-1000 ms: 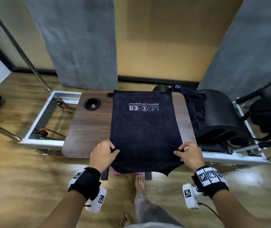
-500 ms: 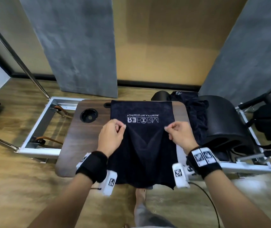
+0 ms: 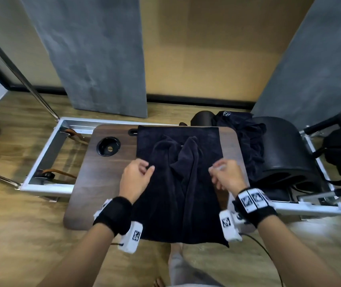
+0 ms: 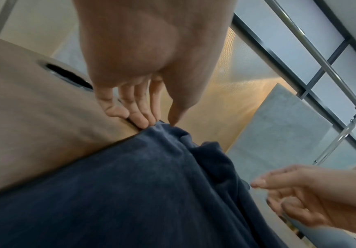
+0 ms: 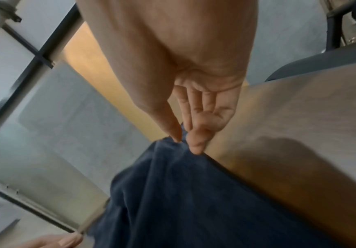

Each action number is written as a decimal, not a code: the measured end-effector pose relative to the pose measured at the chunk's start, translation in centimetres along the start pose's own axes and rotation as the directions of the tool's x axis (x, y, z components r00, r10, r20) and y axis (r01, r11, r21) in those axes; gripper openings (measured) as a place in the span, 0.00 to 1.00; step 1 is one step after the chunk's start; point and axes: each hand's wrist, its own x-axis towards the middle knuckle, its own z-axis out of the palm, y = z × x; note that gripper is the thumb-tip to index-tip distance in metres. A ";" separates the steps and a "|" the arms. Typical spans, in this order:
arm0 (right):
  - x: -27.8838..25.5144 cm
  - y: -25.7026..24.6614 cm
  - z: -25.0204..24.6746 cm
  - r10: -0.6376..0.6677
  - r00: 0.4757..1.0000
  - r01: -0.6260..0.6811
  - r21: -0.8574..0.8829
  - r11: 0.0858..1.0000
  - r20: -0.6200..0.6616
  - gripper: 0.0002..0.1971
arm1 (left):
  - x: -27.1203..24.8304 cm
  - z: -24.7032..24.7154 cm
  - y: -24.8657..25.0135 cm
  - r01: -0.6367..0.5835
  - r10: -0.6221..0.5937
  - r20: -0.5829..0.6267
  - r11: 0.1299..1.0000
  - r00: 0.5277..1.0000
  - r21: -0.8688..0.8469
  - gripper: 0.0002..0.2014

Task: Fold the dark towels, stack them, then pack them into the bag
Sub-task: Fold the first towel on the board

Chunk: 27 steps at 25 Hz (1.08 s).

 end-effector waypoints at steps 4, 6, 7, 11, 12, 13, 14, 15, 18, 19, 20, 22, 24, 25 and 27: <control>-4.2 4.9 0.9 0.160 0.985 -0.145 -0.189 0.971 0.068 0.15 | -4.0 -0.7 -2.4 0.147 -0.185 0.134 0.956 0.974 0.253 0.13; -5.2 4.8 1.3 0.169 0.983 -0.157 -0.145 0.977 0.072 0.11 | -4.7 -0.7 -2.1 0.171 -0.213 0.126 0.945 0.969 0.280 0.07; -5.5 4.4 1.3 0.167 0.983 -0.163 -0.053 0.985 0.072 0.10 | -4.8 -0.7 -1.8 0.191 -0.216 0.110 0.961 0.970 0.201 0.04; -6.3 1.8 0.0 0.145 0.988 -0.144 0.605 0.783 0.048 0.04 | -4.8 -1.0 -0.7 0.224 -0.233 0.019 0.904 0.972 -0.365 0.07; -6.6 1.7 -0.3 0.123 0.992 -0.105 0.693 0.713 0.024 0.03 | -5.0 -1.1 -0.6 0.205 -0.221 0.021 0.861 0.975 -0.466 0.11; -6.9 1.9 -0.4 0.095 0.995 -0.064 0.724 0.687 -0.002 0.06 | -5.4 -1.3 -0.5 0.177 -0.186 0.034 0.839 0.982 -0.515 0.16; -7.2 2.3 -0.3 0.060 0.998 -0.018 0.699 0.715 -0.036 0.10 | -5.9 -1.4 -0.7 0.128 -0.120 0.047 0.858 0.992 -0.497 0.22; -7.7 3.0 -0.3 0.009 0.997 0.040 0.619 0.784 -0.076 0.12 | -6.6 -1.5 -0.9 0.055 -0.039 0.047 0.906 0.998 -0.420 0.25; -8.8 5.7 0.1 -0.242 0.964 0.251 0.079 0.965 -0.108 0.09 | -8.8 -1.6 -2.4 -0.237 0.240 0.032 0.969 0.970 -0.072 0.11; -9.2 6.7 0.3 -0.315 0.947 0.309 -0.089 0.947 -0.068 0.09 | -9.5 -1.8 -2.8 -0.295 0.292 0.107 0.955 0.950 0.012 0.08; -9.6 7.4 0.5 -0.366 0.930 0.354 -0.191 0.916 -0.029 0.10 | -10.1 -2.1 -3.2 -0.336 0.310 0.212 0.937 0.927 0.099 0.10; -10.2 8.3 0.8 -0.428 0.903 0.415 -0.302 0.858 0.026 0.10 | -10.9 -2.7 -3.6 -0.440 0.308 0.398 0.847 0.864 0.298 0.20; -10.3 8.8 0.9 -0.443 0.894 0.435 -0.358 0.826 0.066 0.11 | -11.1 -3.2 -4.0 -0.502 0.299 0.474 0.772 0.828 0.389 0.26; -10.2 9.0 0.8 -0.439 0.895 0.435 -0.375 0.819 0.078 0.12 | -11.1 -3.4 -4.1 -0.509 0.293 0.490 0.766 0.821 0.393 0.27; -10.0 9.0 0.7 -0.441 0.893 0.436 -0.398 0.807 0.084 0.12 | -10.9 -4.0 -4.2 -0.498 0.290 0.498 0.790 0.817 0.358 0.23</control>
